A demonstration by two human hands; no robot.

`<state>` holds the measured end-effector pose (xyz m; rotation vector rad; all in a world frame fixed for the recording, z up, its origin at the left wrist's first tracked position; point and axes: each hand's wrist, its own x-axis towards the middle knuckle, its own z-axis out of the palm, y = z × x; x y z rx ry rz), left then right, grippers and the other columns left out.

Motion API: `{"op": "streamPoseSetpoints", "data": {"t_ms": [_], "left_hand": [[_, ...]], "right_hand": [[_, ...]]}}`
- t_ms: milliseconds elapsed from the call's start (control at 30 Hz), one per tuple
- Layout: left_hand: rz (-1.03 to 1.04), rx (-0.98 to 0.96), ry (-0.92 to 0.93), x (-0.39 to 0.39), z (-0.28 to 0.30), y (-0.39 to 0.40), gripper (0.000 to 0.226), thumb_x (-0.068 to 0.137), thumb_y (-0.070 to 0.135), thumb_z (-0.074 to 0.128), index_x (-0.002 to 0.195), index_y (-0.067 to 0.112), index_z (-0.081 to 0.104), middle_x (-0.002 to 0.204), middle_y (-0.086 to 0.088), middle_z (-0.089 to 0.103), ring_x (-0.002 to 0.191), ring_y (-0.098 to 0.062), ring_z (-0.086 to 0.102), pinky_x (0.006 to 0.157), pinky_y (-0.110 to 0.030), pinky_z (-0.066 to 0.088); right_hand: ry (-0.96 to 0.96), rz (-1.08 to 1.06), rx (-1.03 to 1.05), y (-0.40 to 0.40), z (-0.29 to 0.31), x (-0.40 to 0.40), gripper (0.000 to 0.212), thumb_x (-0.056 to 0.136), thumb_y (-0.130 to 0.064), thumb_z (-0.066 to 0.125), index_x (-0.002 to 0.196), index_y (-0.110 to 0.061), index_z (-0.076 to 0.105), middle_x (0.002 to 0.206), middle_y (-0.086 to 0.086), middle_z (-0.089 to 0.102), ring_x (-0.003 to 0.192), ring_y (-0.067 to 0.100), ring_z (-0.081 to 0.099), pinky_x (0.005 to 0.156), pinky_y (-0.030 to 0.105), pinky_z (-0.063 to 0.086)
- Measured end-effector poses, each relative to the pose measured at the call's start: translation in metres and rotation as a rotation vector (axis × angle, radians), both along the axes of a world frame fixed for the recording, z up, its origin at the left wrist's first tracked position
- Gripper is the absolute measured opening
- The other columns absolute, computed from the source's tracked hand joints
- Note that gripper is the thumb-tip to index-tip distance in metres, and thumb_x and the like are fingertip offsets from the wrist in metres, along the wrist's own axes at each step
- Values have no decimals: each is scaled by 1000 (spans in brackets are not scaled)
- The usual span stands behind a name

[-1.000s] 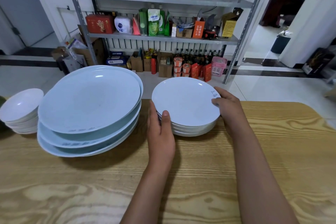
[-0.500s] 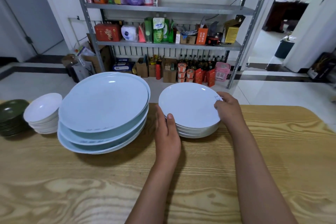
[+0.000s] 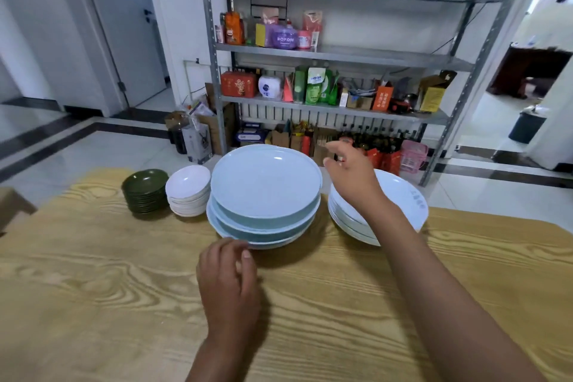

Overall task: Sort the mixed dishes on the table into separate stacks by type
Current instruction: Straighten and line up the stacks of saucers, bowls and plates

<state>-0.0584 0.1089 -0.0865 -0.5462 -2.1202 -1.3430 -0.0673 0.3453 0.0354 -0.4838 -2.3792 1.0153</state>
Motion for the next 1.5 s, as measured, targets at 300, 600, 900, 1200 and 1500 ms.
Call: {"op": "streamPoseSetpoints", "data": {"t_ms": [300, 600, 900, 1200, 1500], "left_hand": [[23, 134, -192, -61, 7, 7, 56, 87, 43, 42, 138, 19, 41, 149, -10, 31, 140, -27, 26, 111, -52, 27], [-72, 129, -247, -70, -5, 24, 74, 85, 56, 42, 150, 27, 22, 159, 5, 7, 146, -16, 8, 116, -47, 22], [-136, 295, -387, -70, -1, 27, 76, 81, 57, 44, 148, 28, 23, 157, 11, 7, 135, 15, 7, 105, -8, 17], [-309, 211, -431, -69, -4, 42, 67, 88, 49, 48, 148, 36, 21, 155, 22, 3, 133, 17, 10, 100, -18, 28], [-258, 53, -276, -67, -2, 40, 99, 68, 77, 55, 149, 38, 13, 159, 13, -6, 146, -11, 1, 115, -39, 20]], "right_hand": [[-243, 149, 256, -44, 18, -113, 35, 97, -26, 50, 129, -14, 57, 127, 7, 61, 115, 27, 56, 93, 34, 45], [-582, 145, 325, -30, -3, -203, 58, 102, -50, 30, 141, -11, 46, 148, 12, 44, 134, 31, 41, 106, 39, 33], [-674, 233, 408, -15, -8, -199, 72, 98, -62, 29, 145, -9, 39, 150, 11, 40, 135, 29, 39, 98, 35, 32], [-757, 167, 466, 29, -10, -171, 86, 88, -73, 41, 145, -9, 37, 151, 9, 38, 134, 29, 40, 101, 39, 34], [-667, 144, 420, 38, -21, -172, 80, 87, -66, 51, 145, -12, 38, 149, 7, 41, 130, 28, 44, 99, 35, 39]]}}
